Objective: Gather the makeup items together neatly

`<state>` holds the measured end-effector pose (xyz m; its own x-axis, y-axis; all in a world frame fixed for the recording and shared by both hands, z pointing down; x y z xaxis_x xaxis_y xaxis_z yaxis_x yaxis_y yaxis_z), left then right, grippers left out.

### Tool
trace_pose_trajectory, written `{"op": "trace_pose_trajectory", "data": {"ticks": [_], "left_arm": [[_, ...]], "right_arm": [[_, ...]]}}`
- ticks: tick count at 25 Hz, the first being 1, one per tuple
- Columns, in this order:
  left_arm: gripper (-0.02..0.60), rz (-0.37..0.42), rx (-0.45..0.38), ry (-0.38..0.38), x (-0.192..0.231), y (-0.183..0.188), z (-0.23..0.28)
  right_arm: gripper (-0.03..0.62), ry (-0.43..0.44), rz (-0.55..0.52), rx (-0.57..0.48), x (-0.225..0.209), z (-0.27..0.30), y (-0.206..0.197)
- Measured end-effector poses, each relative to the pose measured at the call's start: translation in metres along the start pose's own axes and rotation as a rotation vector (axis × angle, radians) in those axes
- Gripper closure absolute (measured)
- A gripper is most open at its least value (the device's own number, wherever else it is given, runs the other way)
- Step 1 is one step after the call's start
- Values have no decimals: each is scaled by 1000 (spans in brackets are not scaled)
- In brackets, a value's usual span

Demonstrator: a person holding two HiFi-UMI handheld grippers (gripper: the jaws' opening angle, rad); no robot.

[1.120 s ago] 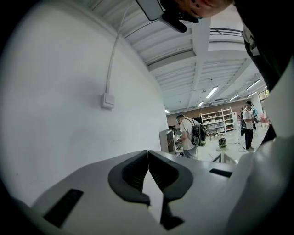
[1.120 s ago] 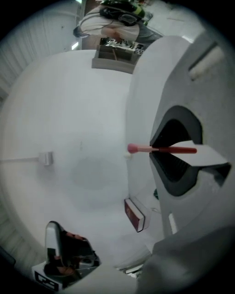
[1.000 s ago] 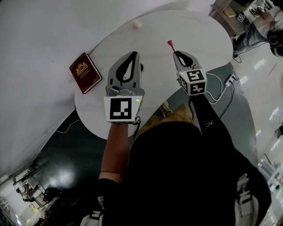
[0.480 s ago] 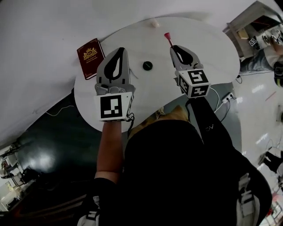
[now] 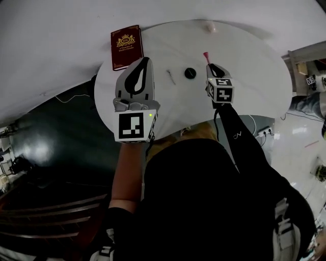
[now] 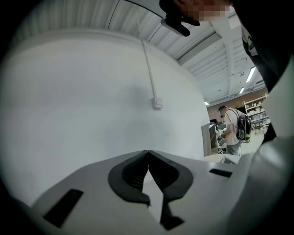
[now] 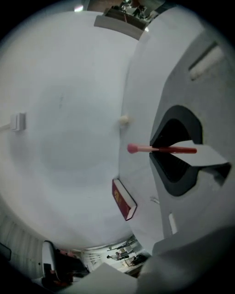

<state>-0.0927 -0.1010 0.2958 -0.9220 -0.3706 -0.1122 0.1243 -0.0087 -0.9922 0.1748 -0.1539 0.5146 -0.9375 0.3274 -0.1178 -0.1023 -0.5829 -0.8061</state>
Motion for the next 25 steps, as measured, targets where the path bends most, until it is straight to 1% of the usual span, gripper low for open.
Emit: {"op": "trace_pose_trajectory", "data": {"ticks": [4,7,9,14,16,19,21,23,25], "left_arm": [[571,5,27,35,1,-7,-4],[571,2,31,42,0,-11,-3],[571,-19,8,36,-1,-10,-2],[572,-34,12,28,3,-16,-1],[571,-42,11,18,7,-18,-1],[572,-44,17,6,16,-23,-2],[571,-37,23,2,23,-26,-2],[571,-39,-9,-8,26,-23,-1],[572,-35,-28,-35,26,-20,-2]], "right_arm": [[545,12,4,99,-2,23,-22],[545,2,16,165,-2,35,-35],[545,-8,28,197,-2,40,-43],[545,-10,37,231,2,45,-53],[516,-5,33,223,4,43,-51],[514,-30,20,179,9,32,-43],[516,-41,13,130,12,21,-35],[516,-35,-3,77,20,9,-22],[515,-25,-29,15,31,-6,-5]]}}
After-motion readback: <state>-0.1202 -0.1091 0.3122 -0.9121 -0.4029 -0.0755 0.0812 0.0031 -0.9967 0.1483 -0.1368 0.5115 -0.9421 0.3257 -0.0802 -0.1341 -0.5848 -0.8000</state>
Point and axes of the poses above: the fingertips, and each gripper's own axes: z forward along the fingers, x to its left, y out of its top, the point moved 9 cm from there along -z, backward along the fingers, and after that the axes turned 5 degrees about y, right-handed, at the moved point
